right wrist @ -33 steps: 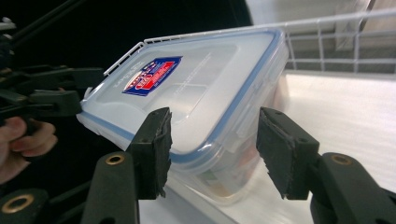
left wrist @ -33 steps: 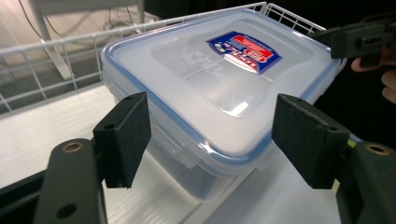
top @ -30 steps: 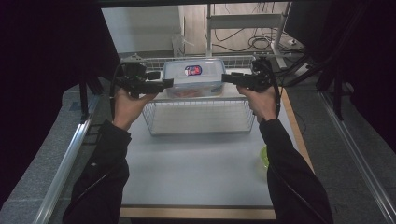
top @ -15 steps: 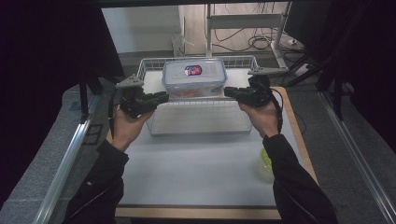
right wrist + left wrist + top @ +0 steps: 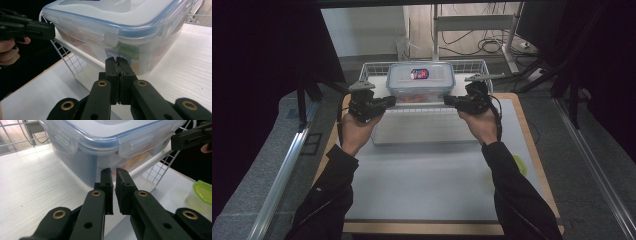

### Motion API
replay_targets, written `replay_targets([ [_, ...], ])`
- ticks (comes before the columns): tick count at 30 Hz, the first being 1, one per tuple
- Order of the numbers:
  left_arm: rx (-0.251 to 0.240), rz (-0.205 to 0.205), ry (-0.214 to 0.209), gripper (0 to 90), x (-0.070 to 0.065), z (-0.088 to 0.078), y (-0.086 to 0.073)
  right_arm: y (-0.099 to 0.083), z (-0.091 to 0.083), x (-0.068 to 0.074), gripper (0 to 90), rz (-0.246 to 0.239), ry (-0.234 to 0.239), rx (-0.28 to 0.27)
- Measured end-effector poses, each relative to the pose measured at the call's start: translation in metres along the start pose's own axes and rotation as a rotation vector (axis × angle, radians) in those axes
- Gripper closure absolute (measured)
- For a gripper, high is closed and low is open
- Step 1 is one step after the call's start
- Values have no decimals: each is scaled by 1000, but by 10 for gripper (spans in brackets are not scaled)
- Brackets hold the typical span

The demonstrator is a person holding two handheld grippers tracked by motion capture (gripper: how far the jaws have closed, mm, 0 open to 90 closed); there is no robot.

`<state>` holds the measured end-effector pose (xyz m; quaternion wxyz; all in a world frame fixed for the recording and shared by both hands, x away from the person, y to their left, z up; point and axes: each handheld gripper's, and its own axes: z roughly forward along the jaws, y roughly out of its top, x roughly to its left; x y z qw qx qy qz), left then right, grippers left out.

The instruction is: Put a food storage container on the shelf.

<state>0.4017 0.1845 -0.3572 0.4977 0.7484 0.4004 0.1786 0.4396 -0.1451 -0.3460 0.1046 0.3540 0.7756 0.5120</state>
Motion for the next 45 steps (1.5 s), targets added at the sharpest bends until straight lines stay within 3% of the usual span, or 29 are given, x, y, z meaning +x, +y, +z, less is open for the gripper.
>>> replay_targets([
  [9,31,5,50,834,8,10,6,1,7,-10,882,26,-27,-8],
  [16,20,14,24,810,2,9,3,-2,7,-12,861,31,-26,-6],
  [27,8,57,-23,433,-12,3,-5,-8,-4,3,593,-27,-9,-16],
  [28,20,66,-66,394,-14,3,-9,-9,-5,5,564,-34,-10,-14],
  [30,12,86,-81,341,-18,2,-14,-12,-6,7,516,-46,-6,-8],
  [33,12,92,-101,280,-22,1,-22,-16,-8,11,449,-48,-1,-8],
  [45,33,105,-86,119,-36,-14,-55,-40,-17,22,278,-81,1,13],
])
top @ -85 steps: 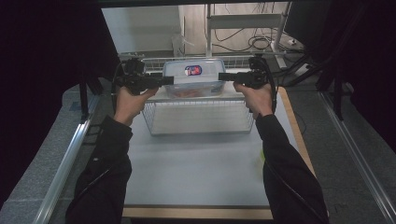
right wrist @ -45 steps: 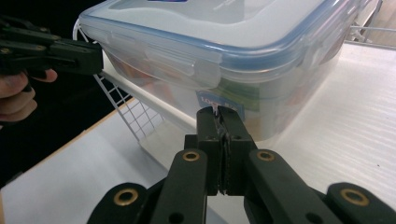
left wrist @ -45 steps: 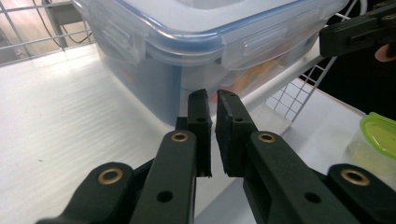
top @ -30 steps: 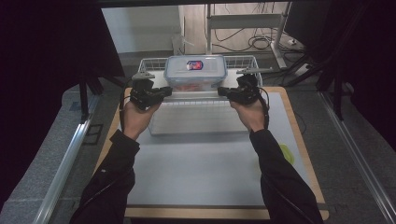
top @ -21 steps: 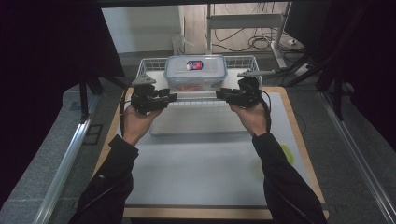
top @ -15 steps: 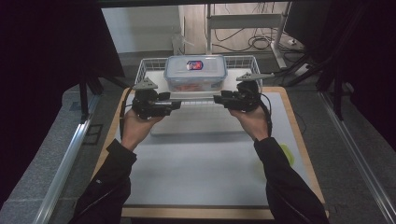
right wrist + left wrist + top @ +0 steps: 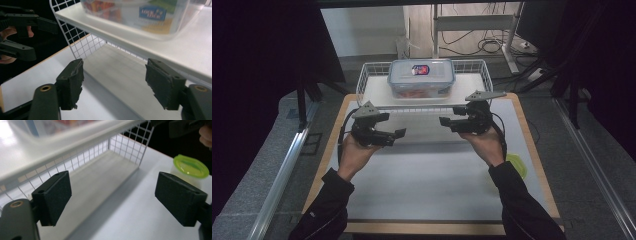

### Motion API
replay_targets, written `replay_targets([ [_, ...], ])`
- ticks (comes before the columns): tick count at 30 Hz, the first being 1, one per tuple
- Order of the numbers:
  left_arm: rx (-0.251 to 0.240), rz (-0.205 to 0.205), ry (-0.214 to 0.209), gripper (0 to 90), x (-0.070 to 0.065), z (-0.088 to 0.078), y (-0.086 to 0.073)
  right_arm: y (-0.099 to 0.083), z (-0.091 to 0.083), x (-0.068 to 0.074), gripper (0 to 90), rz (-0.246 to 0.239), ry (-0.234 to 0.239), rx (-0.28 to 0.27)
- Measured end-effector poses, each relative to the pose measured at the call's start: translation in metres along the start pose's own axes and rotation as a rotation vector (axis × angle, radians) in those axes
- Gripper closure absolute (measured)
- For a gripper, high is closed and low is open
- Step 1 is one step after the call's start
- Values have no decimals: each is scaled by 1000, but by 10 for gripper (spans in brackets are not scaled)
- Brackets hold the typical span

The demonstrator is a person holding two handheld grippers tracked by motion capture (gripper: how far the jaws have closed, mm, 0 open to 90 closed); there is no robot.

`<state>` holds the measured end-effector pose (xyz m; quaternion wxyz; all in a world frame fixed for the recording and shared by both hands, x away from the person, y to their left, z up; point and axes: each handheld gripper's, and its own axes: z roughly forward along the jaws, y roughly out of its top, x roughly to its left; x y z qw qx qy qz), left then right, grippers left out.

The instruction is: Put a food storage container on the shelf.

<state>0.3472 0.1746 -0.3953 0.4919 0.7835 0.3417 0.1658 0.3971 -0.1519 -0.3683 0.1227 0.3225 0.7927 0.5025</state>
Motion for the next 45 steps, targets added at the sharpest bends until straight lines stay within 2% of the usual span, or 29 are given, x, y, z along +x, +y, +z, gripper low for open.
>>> replay_targets([
  [9,-13,-1,-8,72,-16,-9,-27,-25,-5,14,187,-66,-5,28],
  [13,-10,9,8,63,-22,-11,-38,-36,-7,19,152,-83,-7,43],
  [18,-24,23,32,45,-27,-11,-56,-51,-11,20,120,-76,-3,49],
  [22,-22,33,59,38,-29,-10,-64,-62,-15,19,81,-59,-1,58],
  [27,-25,61,90,28,-36,-16,-76,-77,-21,20,44,-52,-1,55],
  [29,-22,58,95,26,-38,-19,-83,-83,-22,21,39,-49,11,56],
  [32,-13,51,96,23,-39,-22,-91,-89,-24,23,38,-42,25,58],
  [33,8,35,83,23,-40,-23,-99,-95,-25,25,39,-32,38,64],
  [36,29,34,80,19,-42,-23,-107,-101,-27,26,40,-35,33,74],
  [38,62,45,86,18,-46,-23,-118,-112,-31,29,46,-40,20,86],
  [44,115,68,97,12,-53,-18,-134,-128,-36,34,55,-77,-5,128],
  [45,135,84,102,13,-58,-16,-139,-134,-38,35,55,-84,-8,145],
])
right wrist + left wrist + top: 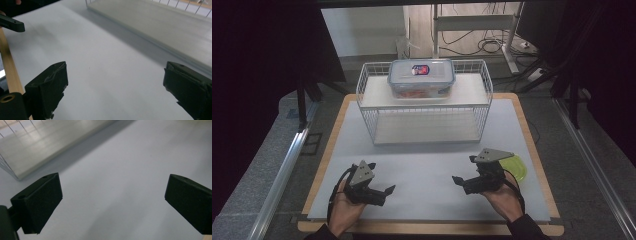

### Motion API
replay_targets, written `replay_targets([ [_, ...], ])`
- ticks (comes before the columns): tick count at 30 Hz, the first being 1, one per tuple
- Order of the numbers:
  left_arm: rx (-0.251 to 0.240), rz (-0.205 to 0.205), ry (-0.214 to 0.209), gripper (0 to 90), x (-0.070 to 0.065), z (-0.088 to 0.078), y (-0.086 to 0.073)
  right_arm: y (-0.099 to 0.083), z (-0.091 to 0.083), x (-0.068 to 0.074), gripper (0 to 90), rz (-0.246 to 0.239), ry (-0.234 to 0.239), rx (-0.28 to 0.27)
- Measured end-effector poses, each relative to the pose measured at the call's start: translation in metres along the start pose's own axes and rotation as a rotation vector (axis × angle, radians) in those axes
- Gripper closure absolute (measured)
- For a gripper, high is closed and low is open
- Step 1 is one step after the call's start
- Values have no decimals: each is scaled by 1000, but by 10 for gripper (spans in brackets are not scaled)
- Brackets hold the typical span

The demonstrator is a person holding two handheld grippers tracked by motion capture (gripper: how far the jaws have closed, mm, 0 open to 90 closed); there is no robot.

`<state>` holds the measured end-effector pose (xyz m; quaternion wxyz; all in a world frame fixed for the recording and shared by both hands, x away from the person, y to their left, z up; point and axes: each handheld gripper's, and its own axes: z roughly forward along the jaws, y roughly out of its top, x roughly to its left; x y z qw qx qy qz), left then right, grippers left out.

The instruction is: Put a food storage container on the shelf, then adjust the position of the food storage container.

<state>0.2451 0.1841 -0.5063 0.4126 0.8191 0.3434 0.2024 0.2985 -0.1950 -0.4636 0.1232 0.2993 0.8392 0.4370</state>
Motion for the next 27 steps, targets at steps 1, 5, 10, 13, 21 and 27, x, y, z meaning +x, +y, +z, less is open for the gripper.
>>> replay_targets([
  [1,11,8,2,13,-3,1,-1,-3,0,1,55,-3,-2,5],
  [5,37,48,21,14,-8,4,-4,-12,-2,2,55,-9,-16,26],
  [10,10,34,40,16,-5,1,-4,-17,-2,2,54,-7,-38,45],
  [13,0,13,42,18,-3,0,-5,-18,-1,1,29,9,-54,66],
  [21,0,5,46,24,0,-1,-7,-16,-7,-7,144,70,-82,66],
  [27,12,5,39,28,0,1,-7,-15,-25,-22,520,103,-139,76],
])
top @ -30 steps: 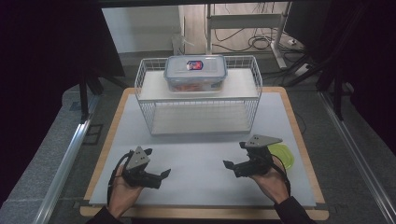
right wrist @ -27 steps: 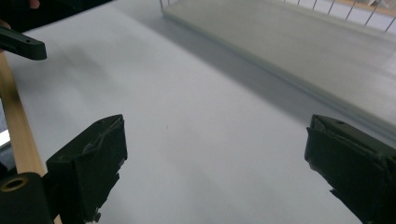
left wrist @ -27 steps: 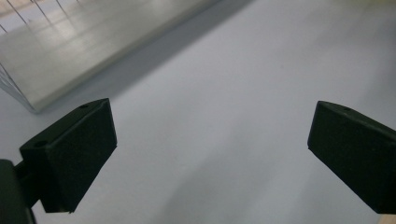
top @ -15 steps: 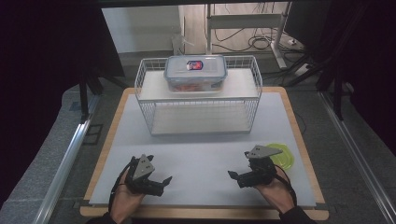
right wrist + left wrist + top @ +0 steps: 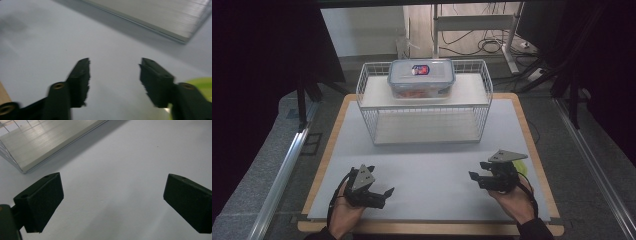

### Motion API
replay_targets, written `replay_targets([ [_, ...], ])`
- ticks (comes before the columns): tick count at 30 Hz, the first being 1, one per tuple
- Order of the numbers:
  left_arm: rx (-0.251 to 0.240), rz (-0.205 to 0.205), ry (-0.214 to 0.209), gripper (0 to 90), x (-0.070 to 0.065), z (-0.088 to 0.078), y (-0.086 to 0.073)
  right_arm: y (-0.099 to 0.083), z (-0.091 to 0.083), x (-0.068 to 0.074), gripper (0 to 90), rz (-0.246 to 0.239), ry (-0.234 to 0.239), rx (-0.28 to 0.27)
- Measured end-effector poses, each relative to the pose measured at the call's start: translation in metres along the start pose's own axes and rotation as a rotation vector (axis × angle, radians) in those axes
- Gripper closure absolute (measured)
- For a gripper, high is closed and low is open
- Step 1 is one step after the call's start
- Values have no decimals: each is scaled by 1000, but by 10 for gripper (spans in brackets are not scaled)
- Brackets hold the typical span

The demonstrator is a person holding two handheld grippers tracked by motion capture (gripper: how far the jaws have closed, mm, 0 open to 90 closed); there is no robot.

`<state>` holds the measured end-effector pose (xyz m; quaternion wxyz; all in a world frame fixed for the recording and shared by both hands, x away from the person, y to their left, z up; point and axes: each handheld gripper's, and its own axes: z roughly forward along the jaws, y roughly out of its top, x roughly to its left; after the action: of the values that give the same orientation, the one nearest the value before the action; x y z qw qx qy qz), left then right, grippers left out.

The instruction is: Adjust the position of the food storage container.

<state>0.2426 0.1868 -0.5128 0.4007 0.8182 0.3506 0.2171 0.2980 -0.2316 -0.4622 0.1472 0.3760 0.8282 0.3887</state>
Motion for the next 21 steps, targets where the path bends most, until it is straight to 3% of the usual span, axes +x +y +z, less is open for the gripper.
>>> replay_targets([
  [4,15,15,0,33,-1,2,0,-1,-12,-15,724,21,-29,-16],
  [7,20,26,2,34,-1,1,0,-3,-19,-26,813,48,-56,-28],
  [13,27,26,14,35,0,1,-1,-8,-30,-47,894,90,-110,-37],
  [21,39,37,19,38,0,1,-1,-15,-46,-70,899,130,-225,-54],
])
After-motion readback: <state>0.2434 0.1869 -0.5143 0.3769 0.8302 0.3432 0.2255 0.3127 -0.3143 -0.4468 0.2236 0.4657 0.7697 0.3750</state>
